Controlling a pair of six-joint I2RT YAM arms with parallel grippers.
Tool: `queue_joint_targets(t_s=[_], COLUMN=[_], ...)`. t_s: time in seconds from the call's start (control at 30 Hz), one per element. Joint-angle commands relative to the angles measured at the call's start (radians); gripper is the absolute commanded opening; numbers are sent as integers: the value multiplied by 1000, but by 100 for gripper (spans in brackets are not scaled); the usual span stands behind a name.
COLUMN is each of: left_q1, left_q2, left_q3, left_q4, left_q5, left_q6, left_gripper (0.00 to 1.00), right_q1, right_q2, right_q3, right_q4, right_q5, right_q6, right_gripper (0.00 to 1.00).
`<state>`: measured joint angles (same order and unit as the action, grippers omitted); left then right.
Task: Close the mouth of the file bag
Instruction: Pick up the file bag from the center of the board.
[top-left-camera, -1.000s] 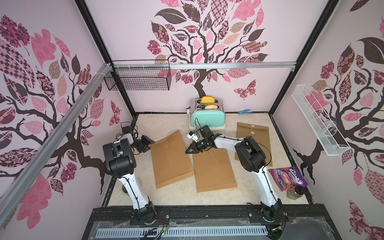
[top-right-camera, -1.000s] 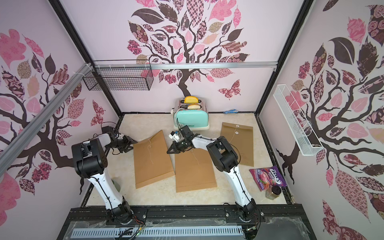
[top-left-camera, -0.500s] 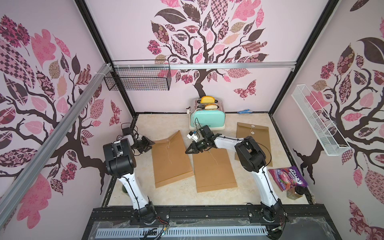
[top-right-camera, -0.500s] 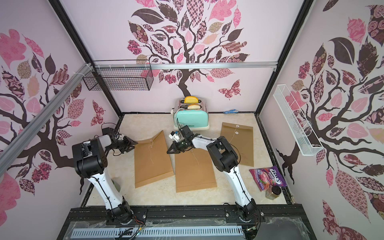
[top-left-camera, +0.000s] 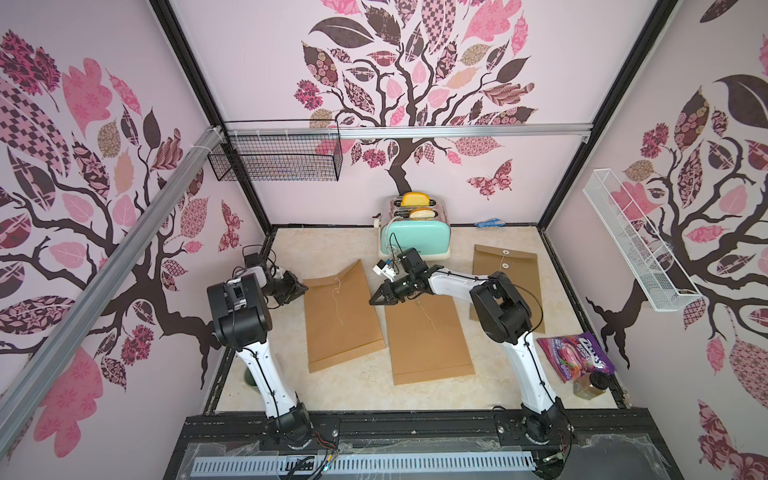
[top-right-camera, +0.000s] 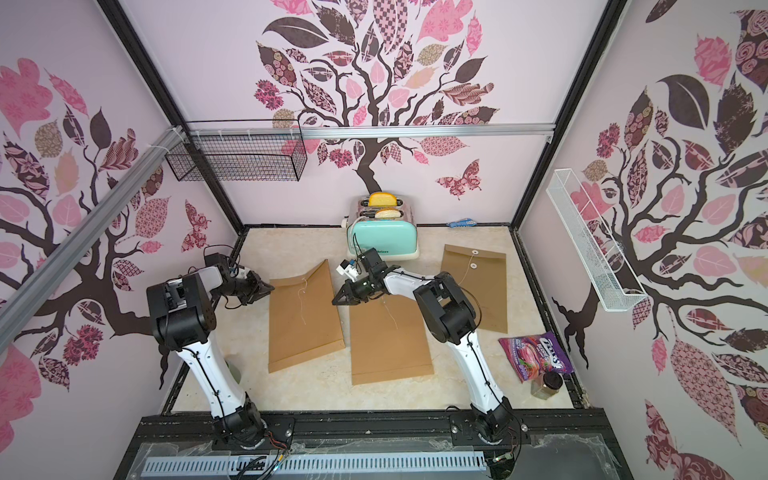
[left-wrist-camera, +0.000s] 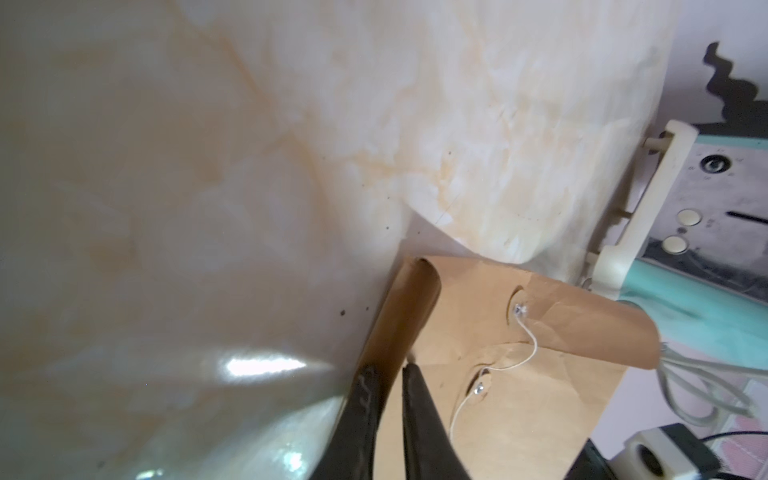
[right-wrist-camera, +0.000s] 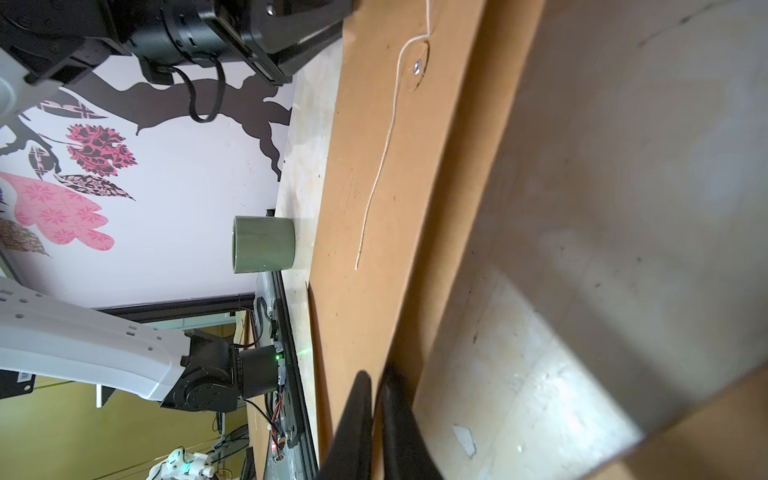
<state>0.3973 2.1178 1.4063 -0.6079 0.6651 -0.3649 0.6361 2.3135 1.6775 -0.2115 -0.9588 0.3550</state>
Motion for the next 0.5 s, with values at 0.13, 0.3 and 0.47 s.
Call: queue_joint_targets(t_s=[0.13, 0.3, 0.47], left_q1=[-9, -8, -7], left_q2=[22, 10, 2], left_q3=[18, 16, 6], left_q4=[-71, -66, -45], left_q5=[-32, -14, 41], left_q6=[50, 52, 63], left_gripper=[9, 2, 0], right_q1=[-1, -6, -21], right_q2=[5, -9, -53], right_q3=[33, 22, -18], right_q4=[-11, -9, 37], right_q5=[-30, -12, -4], right_q6=[-28, -31, -3], right_gripper=[11, 14, 25])
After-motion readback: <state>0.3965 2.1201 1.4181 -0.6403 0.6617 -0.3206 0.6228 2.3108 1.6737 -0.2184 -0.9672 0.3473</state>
